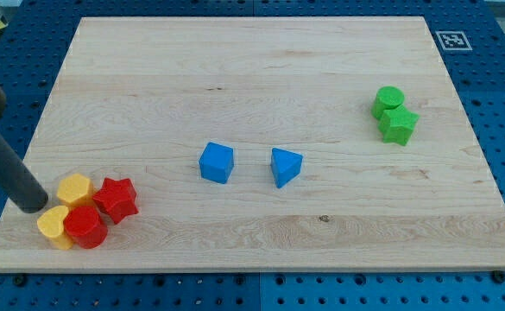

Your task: Separate the red circle from the yellow heart

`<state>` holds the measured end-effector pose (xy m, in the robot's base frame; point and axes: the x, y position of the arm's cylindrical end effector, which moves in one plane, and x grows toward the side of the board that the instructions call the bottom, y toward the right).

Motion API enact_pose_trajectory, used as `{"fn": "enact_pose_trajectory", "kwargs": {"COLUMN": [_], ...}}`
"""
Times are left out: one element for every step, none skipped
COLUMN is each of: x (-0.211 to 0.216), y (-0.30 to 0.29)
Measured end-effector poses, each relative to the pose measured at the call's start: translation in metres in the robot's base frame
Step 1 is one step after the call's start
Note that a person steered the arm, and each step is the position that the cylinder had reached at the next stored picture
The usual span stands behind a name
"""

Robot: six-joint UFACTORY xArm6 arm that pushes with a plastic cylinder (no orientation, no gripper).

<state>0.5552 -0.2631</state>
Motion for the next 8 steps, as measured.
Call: {"fn": "enact_pose_trajectory", "kwargs": {"x": [0.005,0.018,0.033,0.048,0.063,0.063,0.063,0.063], "y": [0.000,0.000,0.000,0.000,0.006,0.030,0.045,0.058]}}
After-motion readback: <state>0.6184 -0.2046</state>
